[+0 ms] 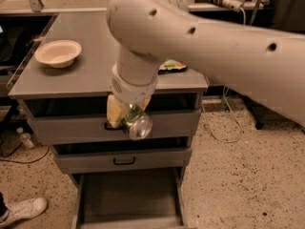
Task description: Place green can into bottom drawer
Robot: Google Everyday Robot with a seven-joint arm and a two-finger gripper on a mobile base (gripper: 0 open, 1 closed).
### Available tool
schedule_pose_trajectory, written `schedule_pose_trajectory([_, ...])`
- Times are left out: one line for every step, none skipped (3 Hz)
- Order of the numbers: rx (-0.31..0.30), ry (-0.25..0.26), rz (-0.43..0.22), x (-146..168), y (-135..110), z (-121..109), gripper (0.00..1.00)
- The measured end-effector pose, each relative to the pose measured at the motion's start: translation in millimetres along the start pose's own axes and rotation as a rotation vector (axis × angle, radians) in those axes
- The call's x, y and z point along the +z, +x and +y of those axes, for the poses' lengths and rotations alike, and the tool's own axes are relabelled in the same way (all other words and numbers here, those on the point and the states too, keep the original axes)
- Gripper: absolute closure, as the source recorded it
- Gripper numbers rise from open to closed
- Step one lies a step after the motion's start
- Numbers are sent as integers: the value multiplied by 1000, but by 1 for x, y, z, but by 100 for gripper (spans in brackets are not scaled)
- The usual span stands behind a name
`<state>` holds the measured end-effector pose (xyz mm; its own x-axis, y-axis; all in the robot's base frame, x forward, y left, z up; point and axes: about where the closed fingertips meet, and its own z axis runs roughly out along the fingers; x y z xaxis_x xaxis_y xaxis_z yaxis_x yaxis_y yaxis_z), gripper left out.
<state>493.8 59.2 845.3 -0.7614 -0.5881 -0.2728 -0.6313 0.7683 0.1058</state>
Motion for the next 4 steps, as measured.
schedule_pose_trajectory([114,-89,55,66,45,23,100])
schedule_pose_trajectory([207,-154,167,142,109,37,100])
schedule_pose_trajectory([207,-154,167,142,109,37,100])
schedule_pose_trajectory([238,-197,156,174,122,35,100])
